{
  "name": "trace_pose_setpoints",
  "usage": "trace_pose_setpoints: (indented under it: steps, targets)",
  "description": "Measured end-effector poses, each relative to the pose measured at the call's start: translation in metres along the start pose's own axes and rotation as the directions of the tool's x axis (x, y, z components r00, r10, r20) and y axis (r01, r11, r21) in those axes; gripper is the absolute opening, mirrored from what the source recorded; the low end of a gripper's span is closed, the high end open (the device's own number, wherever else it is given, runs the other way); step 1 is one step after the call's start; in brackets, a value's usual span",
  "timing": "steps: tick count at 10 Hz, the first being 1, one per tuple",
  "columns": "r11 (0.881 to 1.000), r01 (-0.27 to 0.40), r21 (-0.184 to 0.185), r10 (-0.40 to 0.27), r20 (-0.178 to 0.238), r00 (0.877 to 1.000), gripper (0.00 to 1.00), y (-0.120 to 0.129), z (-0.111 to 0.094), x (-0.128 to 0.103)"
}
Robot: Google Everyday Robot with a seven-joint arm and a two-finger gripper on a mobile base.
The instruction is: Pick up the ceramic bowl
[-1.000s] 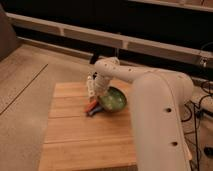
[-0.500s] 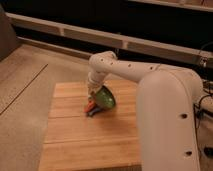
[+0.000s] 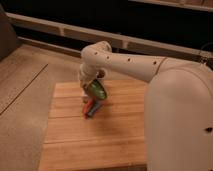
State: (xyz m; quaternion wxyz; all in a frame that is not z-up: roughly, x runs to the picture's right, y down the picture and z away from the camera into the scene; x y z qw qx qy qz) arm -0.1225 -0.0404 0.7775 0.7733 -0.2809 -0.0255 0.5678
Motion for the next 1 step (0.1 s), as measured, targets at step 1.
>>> trace_pose_setpoints:
  steps: [1]
  targets:
    - [1.0, 0.013, 0.024, -0.014, 0.045, 0.999, 0.0, 0.0014, -0.0178, -0.011]
